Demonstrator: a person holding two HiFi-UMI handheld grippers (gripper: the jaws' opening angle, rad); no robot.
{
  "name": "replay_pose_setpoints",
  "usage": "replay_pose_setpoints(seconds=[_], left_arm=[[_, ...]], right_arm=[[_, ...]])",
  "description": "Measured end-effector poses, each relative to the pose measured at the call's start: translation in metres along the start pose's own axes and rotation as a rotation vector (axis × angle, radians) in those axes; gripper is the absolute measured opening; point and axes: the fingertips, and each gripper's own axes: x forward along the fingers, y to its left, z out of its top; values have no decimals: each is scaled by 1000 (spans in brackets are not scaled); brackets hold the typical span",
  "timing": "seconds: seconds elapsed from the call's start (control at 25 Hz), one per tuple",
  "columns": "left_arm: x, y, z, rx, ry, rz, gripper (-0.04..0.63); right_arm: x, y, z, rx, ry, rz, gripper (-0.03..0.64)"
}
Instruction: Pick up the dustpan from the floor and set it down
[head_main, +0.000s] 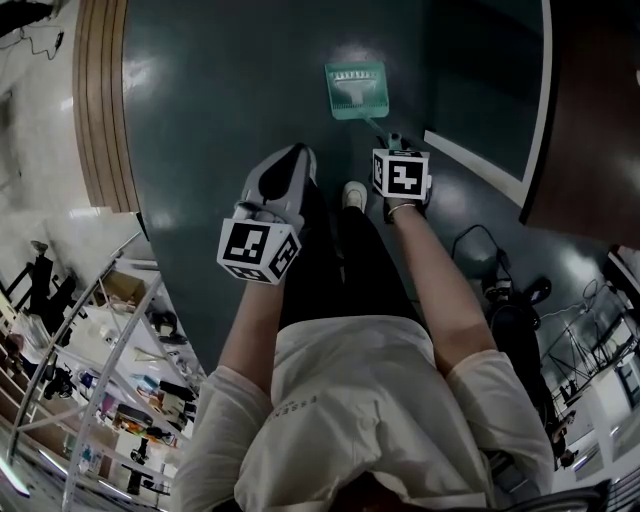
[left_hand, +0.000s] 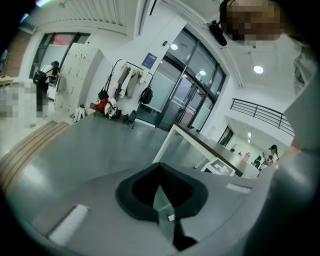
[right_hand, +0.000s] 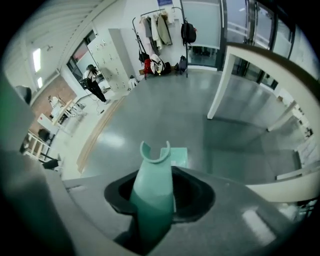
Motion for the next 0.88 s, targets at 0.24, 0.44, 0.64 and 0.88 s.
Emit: replay_pose_setpoints(seconds=[0.24,0.44,0.64,0.88], left_arm=[[-3,-5,5,28,23,-5,15],[-28,-10,31,57,-17,-1,15],[-44,-19,45,30,-59,9,15],[-55,-46,65,42,-110,-10,15]], right_arm=[[-20,-22,3,-34,-46,-95,74],[-65,-19,11,-14,-78,-85,74],[-115,-23,25,-41,-152,-52,74],[-194,-26,49,-56,-268,-37,74]])
